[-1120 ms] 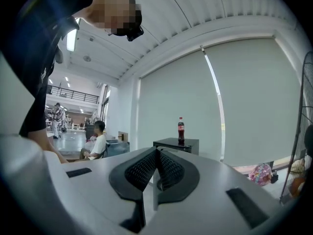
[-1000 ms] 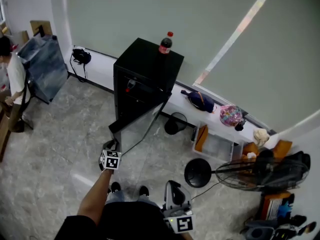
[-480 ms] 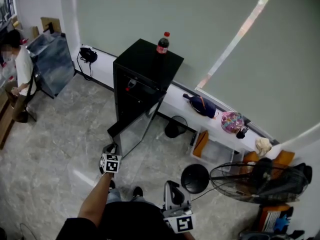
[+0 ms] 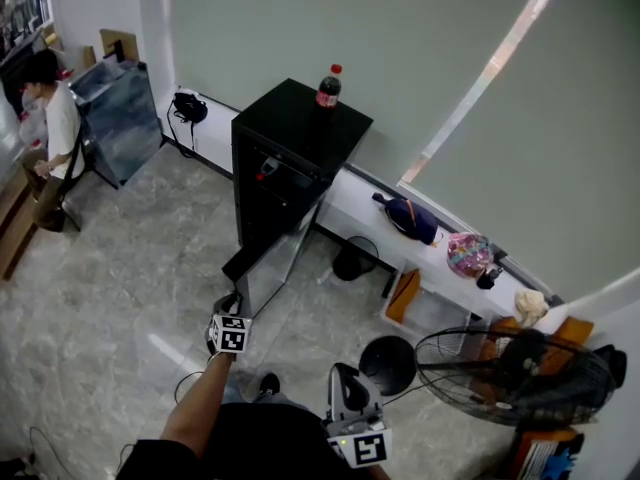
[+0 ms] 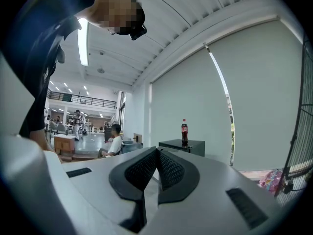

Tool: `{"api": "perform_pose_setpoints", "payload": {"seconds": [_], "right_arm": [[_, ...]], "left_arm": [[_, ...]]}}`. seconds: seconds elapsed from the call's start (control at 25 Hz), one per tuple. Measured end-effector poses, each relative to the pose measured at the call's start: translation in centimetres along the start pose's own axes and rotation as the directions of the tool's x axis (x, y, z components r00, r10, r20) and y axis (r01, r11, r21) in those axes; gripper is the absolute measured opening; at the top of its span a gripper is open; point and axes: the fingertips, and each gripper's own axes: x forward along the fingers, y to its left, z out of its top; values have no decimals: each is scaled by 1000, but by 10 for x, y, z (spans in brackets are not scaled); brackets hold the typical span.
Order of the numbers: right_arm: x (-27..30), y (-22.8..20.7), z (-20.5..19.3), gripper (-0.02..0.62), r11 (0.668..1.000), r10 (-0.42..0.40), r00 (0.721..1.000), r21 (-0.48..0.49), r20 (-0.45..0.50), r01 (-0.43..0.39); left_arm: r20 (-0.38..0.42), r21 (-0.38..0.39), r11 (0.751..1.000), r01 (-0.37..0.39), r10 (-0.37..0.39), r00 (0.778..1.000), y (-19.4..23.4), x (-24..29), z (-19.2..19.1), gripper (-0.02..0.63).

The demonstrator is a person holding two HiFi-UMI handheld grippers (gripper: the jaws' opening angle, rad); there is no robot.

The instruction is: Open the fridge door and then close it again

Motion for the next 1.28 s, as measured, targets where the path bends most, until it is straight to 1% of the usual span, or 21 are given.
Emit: {"api": "perform_pose_setpoints", "payload": {"seconds": [0.28,0.44,0.56,0.64,0.8,1.28], "right_arm": [[-8,-14,-1,8,1000,22,1000,5,2,-22],[-10,-19,-3,9,1000,24,1000,6,5,-24],[-10,-18,-1,8,1000,29,1000,9,4,-30],[-10,-16,0,9,999,36,999,10,8,-36],[-10,-16,-2,9,999,39,999,12,4,-39],[-1,-15,-5,9,998,53,999,16,-6,-53]], "left_arm": [[6,-20,1000,-25,25,1000,-24,-3,-6,55],[2,-27,1000,-16,16,1000,-39,0,-18,55],[0,-18,1000,-16,16,1000,-47,-6,-16,55],[7,2,1000,-18,18,1000,-51,-11,-12,55],[16,20,1000,-5,5,1000,-62,-5,-21,55],[12,18,1000,-15,15,1000,-55,-3,-21,48]]}}
